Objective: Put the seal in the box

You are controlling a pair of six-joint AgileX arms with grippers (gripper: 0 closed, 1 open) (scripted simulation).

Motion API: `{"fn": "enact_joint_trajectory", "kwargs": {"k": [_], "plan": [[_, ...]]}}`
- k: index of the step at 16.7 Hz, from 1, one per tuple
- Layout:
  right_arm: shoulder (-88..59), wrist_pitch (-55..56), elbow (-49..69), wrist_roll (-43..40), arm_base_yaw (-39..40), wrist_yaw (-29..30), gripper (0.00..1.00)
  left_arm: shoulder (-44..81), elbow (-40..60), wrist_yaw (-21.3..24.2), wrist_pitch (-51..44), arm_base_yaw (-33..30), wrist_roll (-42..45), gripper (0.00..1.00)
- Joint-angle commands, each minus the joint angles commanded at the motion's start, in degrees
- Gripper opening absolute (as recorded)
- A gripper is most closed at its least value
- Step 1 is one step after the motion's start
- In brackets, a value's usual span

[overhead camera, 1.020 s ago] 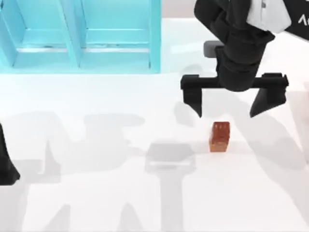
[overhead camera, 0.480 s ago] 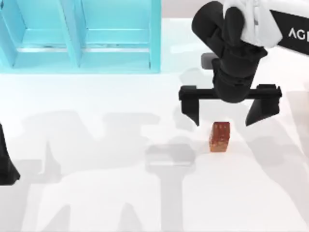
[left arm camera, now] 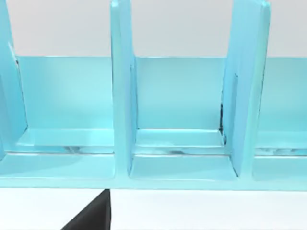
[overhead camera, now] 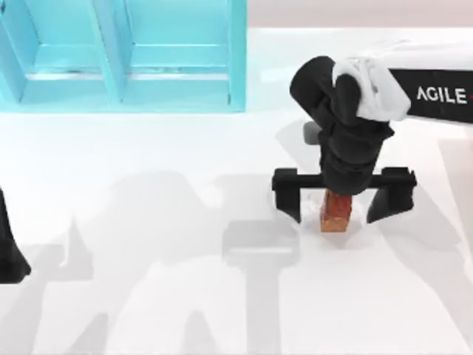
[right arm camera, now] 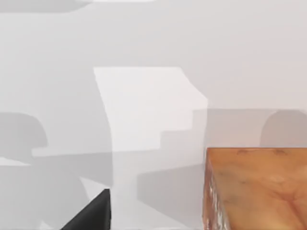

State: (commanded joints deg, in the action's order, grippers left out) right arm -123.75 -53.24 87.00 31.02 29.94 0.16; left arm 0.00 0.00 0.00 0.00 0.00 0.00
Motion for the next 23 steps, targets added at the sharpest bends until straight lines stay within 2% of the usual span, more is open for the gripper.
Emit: {"fn": "enact_joint_trajectory", "kwargs": {"k": [2, 15, 23], "plan": [[0.0, 0.0, 0.0, 0.0, 0.0, 0.0, 1.0, 0.0, 0.0, 0.0, 0.0, 0.0, 0.0, 1.0], [0.0, 0.0, 0.0, 0.0, 0.0, 0.0, 0.02, 0.0, 0.0, 0.0, 0.0, 0.0, 0.0, 1.0], [0.0, 0.0, 0.0, 0.0, 0.0, 0.0, 0.0, 0.0, 0.0, 0.0, 0.0, 0.0, 0.0, 1.0]]}}
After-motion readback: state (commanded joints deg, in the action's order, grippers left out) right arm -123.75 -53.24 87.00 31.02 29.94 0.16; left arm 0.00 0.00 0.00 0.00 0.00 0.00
